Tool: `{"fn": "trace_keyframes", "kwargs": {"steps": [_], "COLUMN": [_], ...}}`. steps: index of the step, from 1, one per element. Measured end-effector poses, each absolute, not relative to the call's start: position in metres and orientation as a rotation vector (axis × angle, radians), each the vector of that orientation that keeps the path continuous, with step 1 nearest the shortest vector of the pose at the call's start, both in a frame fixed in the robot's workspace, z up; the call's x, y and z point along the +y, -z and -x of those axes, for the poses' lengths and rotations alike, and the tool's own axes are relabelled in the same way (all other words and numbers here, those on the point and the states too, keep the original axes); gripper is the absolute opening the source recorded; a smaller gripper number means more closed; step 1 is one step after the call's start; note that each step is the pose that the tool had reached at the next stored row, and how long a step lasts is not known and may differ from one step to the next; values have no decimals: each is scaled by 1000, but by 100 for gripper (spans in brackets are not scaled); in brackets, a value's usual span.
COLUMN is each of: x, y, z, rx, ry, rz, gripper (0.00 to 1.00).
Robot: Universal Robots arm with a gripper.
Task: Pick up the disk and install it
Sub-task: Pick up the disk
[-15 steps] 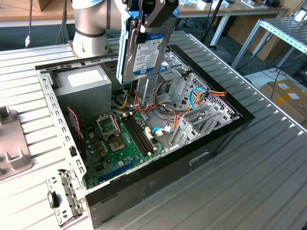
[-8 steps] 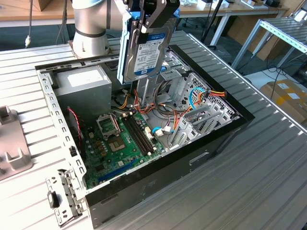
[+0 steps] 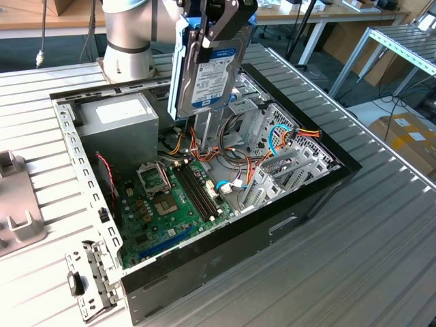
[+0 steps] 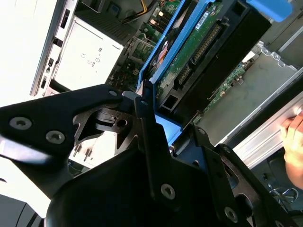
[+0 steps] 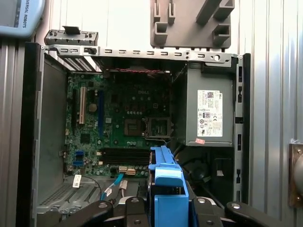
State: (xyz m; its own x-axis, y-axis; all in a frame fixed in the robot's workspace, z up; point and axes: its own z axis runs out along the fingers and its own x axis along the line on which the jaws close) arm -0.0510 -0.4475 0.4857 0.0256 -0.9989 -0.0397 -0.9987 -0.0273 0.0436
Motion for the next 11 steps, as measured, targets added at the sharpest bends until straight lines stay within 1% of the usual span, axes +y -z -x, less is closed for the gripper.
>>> {"fn": "trace_keyframes", "kwargs": {"steps": [11], "x": [-451], "y": [-486], "z": [48], "rx": [-2188], "ry": [92], "rz": [-2247], "gripper": [37]}}
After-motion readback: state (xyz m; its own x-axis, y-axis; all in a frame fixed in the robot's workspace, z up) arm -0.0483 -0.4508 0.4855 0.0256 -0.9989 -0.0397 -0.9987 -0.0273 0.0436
